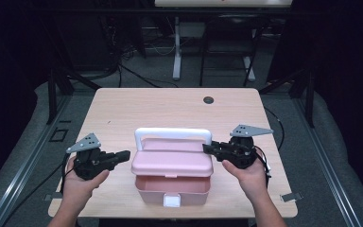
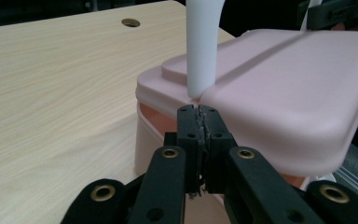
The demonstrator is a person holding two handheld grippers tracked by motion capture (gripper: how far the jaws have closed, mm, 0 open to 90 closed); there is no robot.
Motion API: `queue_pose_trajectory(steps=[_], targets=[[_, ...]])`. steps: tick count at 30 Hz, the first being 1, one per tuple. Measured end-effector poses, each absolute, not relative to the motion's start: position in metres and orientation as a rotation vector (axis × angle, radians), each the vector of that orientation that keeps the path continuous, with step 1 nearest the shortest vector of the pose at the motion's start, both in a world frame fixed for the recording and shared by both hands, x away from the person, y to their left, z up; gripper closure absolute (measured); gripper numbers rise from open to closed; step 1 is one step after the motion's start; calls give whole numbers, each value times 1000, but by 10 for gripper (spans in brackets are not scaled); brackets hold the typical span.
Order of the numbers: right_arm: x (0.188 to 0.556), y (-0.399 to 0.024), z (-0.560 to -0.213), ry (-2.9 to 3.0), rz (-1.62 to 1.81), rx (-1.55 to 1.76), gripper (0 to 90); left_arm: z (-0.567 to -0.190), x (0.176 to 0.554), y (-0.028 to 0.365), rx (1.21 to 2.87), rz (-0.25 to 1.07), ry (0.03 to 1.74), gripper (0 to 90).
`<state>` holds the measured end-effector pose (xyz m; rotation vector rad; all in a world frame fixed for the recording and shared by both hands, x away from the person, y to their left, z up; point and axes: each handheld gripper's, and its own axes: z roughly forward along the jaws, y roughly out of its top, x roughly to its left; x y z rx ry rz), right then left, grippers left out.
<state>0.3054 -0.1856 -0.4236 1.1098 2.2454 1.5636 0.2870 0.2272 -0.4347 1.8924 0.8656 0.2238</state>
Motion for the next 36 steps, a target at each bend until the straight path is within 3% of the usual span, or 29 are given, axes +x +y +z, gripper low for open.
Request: queue_pose_trajectory(steps=[14,36], targets=[[306,-185,-422,2245,1562,1111,745,-451,270,231,1921,194,866,900],[304,-185,-424,2244,1562,1112,744,-457,266,193,1976,100,763,900]])
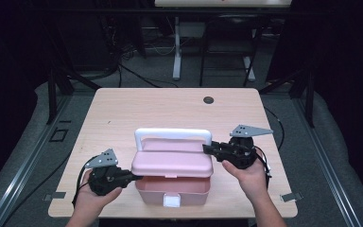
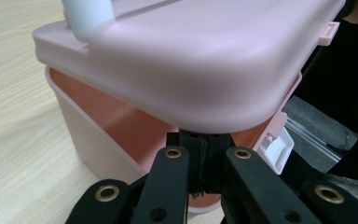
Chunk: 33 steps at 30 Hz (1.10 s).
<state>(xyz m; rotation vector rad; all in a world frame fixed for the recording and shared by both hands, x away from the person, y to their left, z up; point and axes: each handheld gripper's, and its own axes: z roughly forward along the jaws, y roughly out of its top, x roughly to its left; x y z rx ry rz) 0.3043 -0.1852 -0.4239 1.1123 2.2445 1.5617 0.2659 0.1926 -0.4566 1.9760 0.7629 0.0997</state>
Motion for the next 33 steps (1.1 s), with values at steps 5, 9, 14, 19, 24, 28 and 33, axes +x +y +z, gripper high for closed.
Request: queue_pose_trajectory(steps=[5,9,14,19,24,28,33], targets=[[304,-185,-424,2246,1560,1112,744,-455,265,191,1971,94,757,900],[304,-186,-425,2243,1567,1112,744,-452,265,190,1979,103,745,900],[304,-186,-425,2244,1568,1118,742,-451,265,190,1982,105,744,900],[304,-186,-425,2246,1558,1115,739,-451,265,190,1972,100,749,900],[303,-188,-424,2228,1558,1117,724,-448,266,189,1972,106,743,900],[300,-191,-423,2196,1557,1121,722,-446,268,190,1967,106,748,900],[296,-198,-421,2161,1559,1132,734,-442,270,189,1969,98,749,900]])
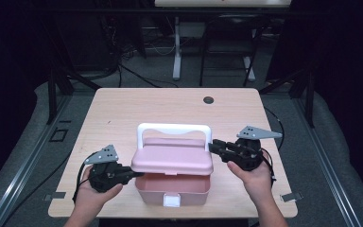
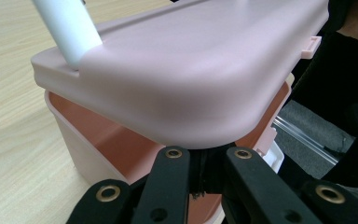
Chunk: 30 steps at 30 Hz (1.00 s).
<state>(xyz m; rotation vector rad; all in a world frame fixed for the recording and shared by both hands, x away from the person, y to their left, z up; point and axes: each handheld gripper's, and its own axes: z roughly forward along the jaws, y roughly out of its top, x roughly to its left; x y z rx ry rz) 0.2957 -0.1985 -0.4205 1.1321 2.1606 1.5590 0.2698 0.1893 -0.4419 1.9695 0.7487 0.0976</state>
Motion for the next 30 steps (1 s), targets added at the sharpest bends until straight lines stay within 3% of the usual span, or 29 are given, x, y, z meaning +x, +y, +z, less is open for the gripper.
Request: queue_pose_trajectory(steps=[21,30], targets=[[272,-205,-432,2156,1510,1120,895,-425,279,189,1943,139,749,900],[263,-199,-438,2171,1467,1099,900,-418,285,188,1939,148,749,900]])
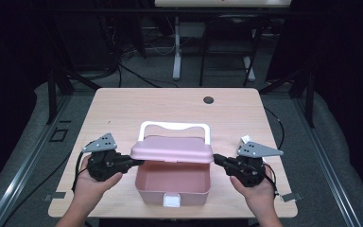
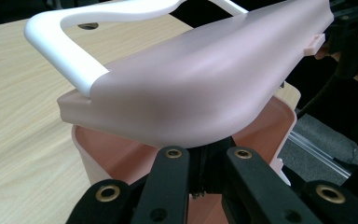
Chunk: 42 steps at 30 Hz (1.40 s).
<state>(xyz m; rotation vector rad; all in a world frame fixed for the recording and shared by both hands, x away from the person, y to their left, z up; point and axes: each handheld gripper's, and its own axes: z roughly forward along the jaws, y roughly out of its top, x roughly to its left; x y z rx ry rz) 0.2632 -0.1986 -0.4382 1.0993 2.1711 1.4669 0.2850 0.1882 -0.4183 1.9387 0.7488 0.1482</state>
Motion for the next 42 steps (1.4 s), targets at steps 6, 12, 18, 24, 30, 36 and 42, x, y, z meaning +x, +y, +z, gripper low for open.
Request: queue_pose_trajectory(steps=[6,12,18,24,30,36,42], targets=[[260,-194,-448,2206,1456,1107,900,-415,288,188,1934,156,749,900],[253,-187,-456,2246,1467,1091,900,-411,291,187,1936,164,748,900],[247,-178,-466,2285,1472,1079,900,-407,295,186,1932,162,755,900],[245,-170,-475,2321,1460,1078,900,-405,298,186,1929,168,756,900],[242,-165,-482,2344,1449,1077,900,-402,301,186,1928,174,755,900],[241,-162,-487,2361,1441,1071,900,-399,304,185,1926,177,760,900],[241,-160,-490,2372,1435,1079,900,-398,306,185,1917,173,761,900]])
